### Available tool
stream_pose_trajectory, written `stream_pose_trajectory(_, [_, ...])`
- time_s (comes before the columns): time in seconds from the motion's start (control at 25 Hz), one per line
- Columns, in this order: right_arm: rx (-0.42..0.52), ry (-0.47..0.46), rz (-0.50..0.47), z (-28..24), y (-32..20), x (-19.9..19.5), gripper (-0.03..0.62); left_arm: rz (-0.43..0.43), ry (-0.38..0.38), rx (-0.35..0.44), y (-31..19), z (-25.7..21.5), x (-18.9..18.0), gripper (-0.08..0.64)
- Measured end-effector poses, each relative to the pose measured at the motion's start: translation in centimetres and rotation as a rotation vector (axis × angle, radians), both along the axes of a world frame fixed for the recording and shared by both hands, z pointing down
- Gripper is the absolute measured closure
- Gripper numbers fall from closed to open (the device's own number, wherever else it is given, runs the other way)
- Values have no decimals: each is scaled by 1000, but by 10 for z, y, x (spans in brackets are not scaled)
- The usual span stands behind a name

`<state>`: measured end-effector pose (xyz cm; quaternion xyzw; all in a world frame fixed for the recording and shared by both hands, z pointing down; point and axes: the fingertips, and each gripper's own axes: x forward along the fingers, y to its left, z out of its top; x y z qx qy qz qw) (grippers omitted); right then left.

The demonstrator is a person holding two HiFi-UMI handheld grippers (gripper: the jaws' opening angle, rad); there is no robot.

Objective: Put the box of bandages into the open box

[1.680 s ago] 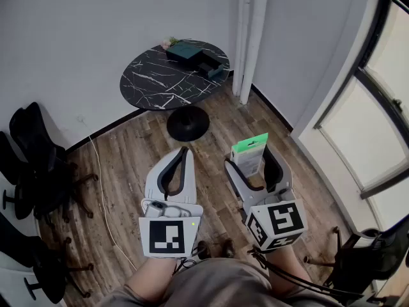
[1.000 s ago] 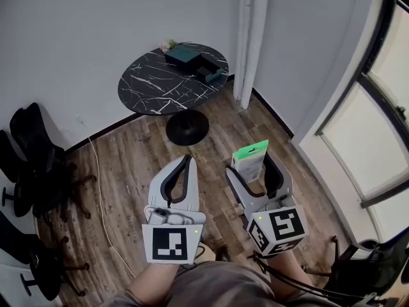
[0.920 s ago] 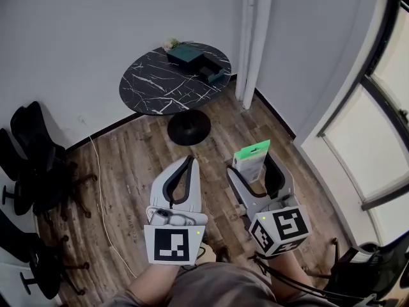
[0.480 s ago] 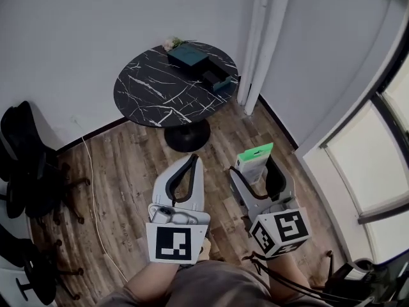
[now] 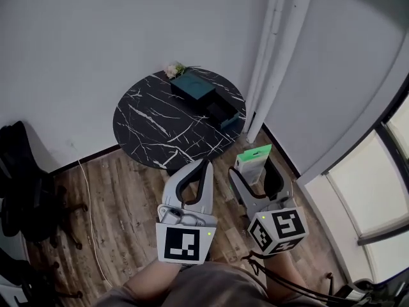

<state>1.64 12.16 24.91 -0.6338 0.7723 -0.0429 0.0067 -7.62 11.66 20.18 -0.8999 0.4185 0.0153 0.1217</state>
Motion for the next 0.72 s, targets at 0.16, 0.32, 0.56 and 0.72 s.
stream_pose_trajectory(0.16, [8, 25, 12, -6, -29, 0, 207, 6, 20, 0, -33, -2, 0, 560])
stream_pose_trajectory(0.32, [-15, 28, 30, 2, -52, 10, 207, 0, 36, -41, -63, 7, 2, 560])
stream_pose_trajectory(0.56, [-59, 10, 49, 26, -89, 42, 207, -21, 16, -89, -106, 32, 22, 560])
stream_pose_trajectory(0.72, [-94, 2, 48, 40, -128, 69, 207, -59, 12, -130, -149, 42, 37, 560])
